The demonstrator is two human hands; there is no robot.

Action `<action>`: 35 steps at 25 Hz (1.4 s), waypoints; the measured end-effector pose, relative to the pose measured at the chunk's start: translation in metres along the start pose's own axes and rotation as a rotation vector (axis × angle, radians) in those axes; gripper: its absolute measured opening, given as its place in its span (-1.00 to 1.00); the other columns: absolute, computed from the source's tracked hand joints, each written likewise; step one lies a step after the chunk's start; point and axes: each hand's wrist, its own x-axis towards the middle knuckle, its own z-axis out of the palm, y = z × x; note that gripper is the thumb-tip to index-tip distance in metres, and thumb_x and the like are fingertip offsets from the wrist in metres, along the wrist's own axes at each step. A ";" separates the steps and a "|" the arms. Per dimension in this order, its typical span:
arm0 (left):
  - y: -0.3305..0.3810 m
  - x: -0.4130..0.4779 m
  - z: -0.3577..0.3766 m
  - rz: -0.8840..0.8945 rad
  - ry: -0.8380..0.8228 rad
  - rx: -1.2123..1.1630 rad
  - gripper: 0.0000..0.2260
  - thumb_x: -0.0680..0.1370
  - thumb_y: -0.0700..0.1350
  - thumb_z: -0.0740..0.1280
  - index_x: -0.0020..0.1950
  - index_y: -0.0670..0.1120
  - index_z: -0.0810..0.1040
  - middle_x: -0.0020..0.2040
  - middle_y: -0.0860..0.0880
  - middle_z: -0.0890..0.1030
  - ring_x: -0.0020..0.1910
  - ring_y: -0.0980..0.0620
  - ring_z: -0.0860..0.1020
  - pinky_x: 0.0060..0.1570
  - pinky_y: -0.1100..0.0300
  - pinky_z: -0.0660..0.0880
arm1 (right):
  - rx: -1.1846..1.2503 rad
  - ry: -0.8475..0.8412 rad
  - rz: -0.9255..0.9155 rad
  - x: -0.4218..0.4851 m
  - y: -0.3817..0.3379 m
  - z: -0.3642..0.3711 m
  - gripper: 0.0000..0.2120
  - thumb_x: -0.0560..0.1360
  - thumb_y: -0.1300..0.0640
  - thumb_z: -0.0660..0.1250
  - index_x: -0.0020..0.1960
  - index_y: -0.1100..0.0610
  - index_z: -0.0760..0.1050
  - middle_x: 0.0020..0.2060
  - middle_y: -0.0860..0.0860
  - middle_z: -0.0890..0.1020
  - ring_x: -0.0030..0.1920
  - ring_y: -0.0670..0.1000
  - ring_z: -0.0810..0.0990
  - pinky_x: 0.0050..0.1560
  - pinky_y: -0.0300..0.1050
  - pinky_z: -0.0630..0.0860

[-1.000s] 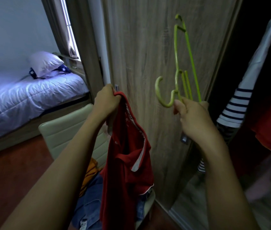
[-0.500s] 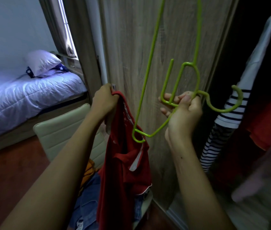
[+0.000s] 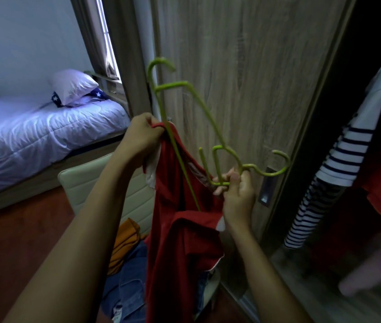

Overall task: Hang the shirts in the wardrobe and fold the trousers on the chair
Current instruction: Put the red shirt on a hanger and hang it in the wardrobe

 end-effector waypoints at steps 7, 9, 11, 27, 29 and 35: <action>-0.034 -0.002 -0.021 -0.154 0.034 -0.101 -0.79 0.42 -0.31 0.41 -0.36 -0.11 0.49 -0.49 -0.06 0.46 -0.50 0.04 0.38 -0.51 0.29 0.32 | -0.654 -0.238 -0.247 0.033 -0.028 -0.044 -0.85 0.61 0.16 0.13 -0.05 0.10 0.46 -0.33 0.02 0.56 -0.35 -0.02 0.53 -0.29 -0.22 0.45; -0.038 -0.003 -0.026 -0.205 0.039 -0.144 -0.75 0.43 -0.34 0.40 -0.38 -0.09 0.47 -0.61 0.03 0.43 -0.61 0.11 0.36 -0.58 0.35 0.29 | -0.784 -0.285 -0.243 0.043 -0.037 -0.051 -0.86 0.59 0.14 0.15 -0.01 0.10 0.49 -0.27 0.05 0.59 -0.26 0.06 0.54 -0.21 -0.06 0.46; -0.036 -0.002 -0.026 -0.221 0.041 -0.157 -0.77 0.43 -0.33 0.41 -0.36 -0.08 0.50 -0.64 0.04 0.45 -0.65 0.16 0.38 -0.61 0.38 0.32 | -0.862 -0.347 -0.183 0.053 -0.041 -0.058 -0.87 0.59 0.14 0.17 -0.07 0.04 0.48 -0.26 0.03 0.58 -0.27 0.02 0.50 -0.22 -0.09 0.40; 0.015 -0.008 -0.004 -0.088 -0.019 -0.076 -0.71 0.48 -0.37 0.26 -0.39 -0.12 0.36 -0.72 0.06 0.28 -0.74 0.21 0.19 -0.68 0.45 0.10 | 0.264 -0.297 0.317 0.034 -0.012 -0.042 -0.62 0.54 -0.08 0.19 -0.12 0.15 0.66 -0.10 0.19 0.69 0.00 0.15 0.65 0.17 0.16 0.50; 0.015 -0.003 -0.002 -0.116 0.038 -0.081 -0.74 0.45 -0.35 0.31 -0.38 -0.12 0.37 -0.67 0.08 0.32 -0.68 0.17 0.26 -0.62 0.42 0.16 | 0.325 -0.288 0.311 0.030 -0.008 -0.038 -0.62 0.45 -0.17 0.25 -0.09 0.11 0.67 -0.09 0.15 0.69 0.03 0.12 0.64 0.24 0.18 0.46; 0.018 0.004 -0.013 -0.154 0.121 -0.100 -0.77 0.41 -0.28 0.43 -0.35 -0.09 0.43 -0.57 -0.03 0.38 -0.64 0.10 0.31 -0.60 0.37 0.21 | 0.189 -0.258 0.230 0.027 0.004 -0.044 -0.46 0.27 -0.38 0.37 -0.38 0.14 0.53 -0.22 -0.03 0.67 -0.10 -0.05 0.62 -0.05 -0.13 0.54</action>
